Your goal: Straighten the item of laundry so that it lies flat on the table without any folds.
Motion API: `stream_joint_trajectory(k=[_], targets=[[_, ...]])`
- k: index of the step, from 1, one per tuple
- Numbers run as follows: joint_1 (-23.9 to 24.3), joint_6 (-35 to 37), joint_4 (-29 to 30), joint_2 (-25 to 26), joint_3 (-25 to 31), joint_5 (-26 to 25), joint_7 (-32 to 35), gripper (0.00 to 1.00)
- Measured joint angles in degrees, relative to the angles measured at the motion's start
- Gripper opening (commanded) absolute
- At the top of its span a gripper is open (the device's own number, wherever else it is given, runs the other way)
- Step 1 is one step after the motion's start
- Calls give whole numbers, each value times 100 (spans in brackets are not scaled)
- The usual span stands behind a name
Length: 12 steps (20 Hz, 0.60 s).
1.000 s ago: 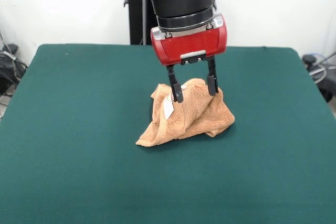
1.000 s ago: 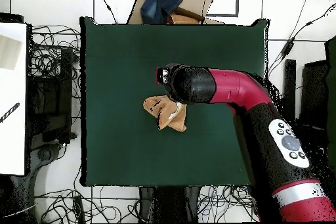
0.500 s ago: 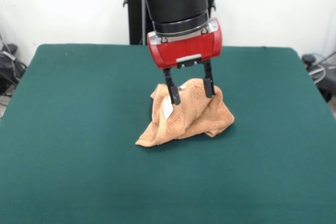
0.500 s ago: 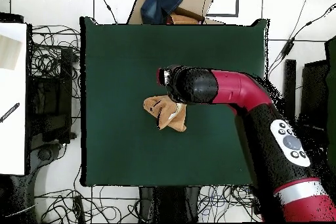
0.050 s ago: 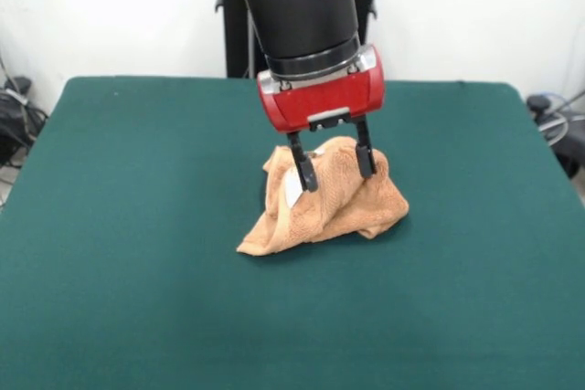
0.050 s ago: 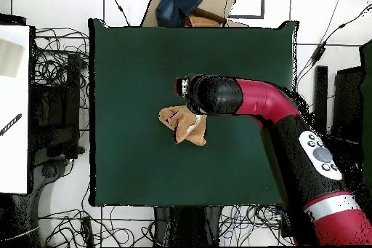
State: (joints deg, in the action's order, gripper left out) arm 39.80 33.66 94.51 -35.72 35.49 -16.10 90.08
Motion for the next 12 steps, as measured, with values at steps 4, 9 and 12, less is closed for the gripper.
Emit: stream_joint_trajectory(k=[4, 9, 12], targets=[[-4, -48, 2, 34, 3, 0, 0, 100], [-28, -177, 3, 25, 3, 0, 0, 100], [-35, -218, 3, 16, 3, 0, 0, 100]])
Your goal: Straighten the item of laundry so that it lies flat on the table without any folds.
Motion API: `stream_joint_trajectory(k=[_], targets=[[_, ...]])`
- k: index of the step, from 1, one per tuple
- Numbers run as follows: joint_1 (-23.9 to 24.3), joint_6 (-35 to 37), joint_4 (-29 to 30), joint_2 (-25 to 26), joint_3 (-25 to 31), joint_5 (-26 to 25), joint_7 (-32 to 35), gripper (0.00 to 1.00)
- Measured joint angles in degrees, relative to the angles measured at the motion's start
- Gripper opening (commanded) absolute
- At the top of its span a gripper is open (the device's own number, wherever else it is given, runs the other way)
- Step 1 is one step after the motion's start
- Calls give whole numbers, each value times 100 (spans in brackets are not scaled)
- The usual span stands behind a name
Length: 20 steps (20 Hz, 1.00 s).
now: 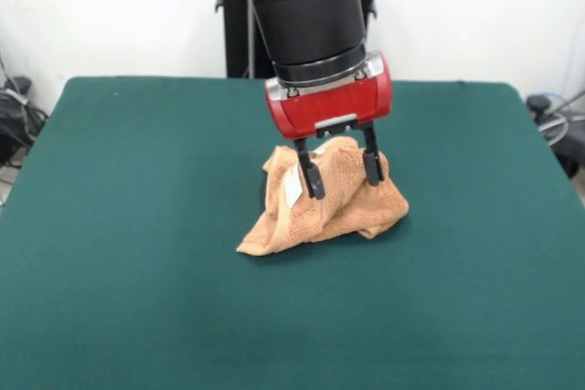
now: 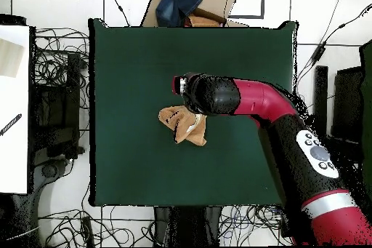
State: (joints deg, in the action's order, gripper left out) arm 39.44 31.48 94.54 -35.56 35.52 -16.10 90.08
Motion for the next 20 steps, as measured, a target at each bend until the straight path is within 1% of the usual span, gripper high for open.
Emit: stream_joint_trajectory(k=[16, 20], targets=[[3, -129, 7, -81, 6, 0, 0, 100], [23, -355, 42, -113, 50, 0, 0, 100]])
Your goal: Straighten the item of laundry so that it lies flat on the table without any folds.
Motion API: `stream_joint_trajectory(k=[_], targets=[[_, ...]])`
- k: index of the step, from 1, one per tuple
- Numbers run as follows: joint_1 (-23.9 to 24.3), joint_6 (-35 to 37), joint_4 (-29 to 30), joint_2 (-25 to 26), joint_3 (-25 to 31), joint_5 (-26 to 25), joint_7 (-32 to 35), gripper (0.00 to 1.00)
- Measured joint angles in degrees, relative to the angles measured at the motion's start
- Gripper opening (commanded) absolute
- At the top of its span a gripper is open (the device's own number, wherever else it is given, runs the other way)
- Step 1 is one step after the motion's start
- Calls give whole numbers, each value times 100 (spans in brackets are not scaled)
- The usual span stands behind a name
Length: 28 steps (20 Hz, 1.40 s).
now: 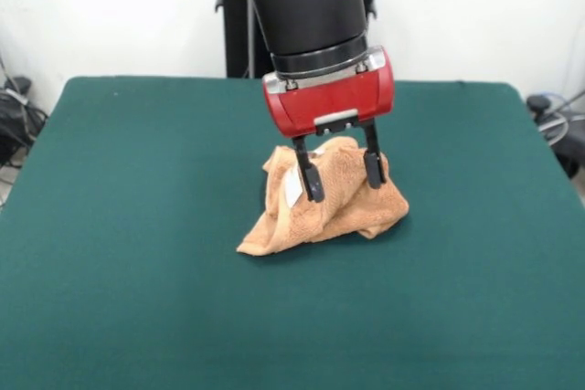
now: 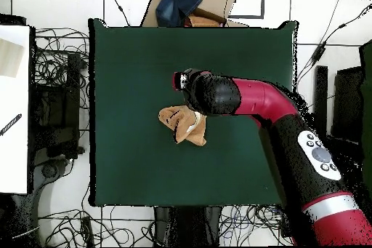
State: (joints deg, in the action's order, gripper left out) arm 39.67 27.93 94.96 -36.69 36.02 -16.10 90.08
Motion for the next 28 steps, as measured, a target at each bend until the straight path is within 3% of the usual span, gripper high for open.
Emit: stream_joint_trajectory(k=[16, 28], targets=[[7, -332, 477, -556, 50, 0, 0, 100], [-135, 250, -213, -308, 64, -1, 0, 100]])
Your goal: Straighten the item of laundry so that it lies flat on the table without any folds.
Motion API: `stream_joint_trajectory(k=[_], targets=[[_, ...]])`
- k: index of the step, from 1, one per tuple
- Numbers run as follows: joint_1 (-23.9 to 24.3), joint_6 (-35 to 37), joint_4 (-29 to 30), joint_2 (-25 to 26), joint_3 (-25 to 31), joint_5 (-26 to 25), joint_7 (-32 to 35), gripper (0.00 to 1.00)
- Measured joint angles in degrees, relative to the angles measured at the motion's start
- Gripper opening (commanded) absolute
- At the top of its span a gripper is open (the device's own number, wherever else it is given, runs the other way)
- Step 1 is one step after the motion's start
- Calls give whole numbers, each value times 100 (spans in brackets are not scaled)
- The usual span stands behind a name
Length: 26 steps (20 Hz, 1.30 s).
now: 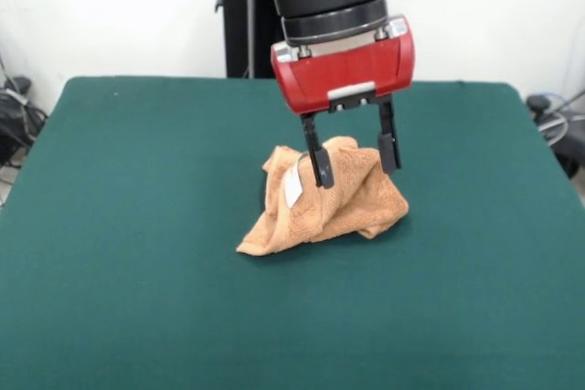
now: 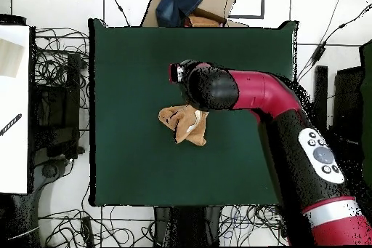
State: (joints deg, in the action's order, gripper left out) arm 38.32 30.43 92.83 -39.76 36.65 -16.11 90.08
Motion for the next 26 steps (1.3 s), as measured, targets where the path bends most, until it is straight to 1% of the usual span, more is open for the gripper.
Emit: stream_joint_trajectory(k=[3, 5, 9, 13, 19, 23, 26], targets=[[-51, 216, -272, 120, 8, 0, 0, 100], [-68, 255, -344, 129, 8, 0, 0, 100], [-60, 255, -269, 10, 9, 1, 0, 100], [-3, 254, 55, -280, 10, 29, 0, 100], [161, 188, 881, -898, 9, 45, 0, 100], [178, -7, 1200, -1053, 7, 41, 0, 100], [171, -242, 1337, -1045, -7, 33, 0, 100]])
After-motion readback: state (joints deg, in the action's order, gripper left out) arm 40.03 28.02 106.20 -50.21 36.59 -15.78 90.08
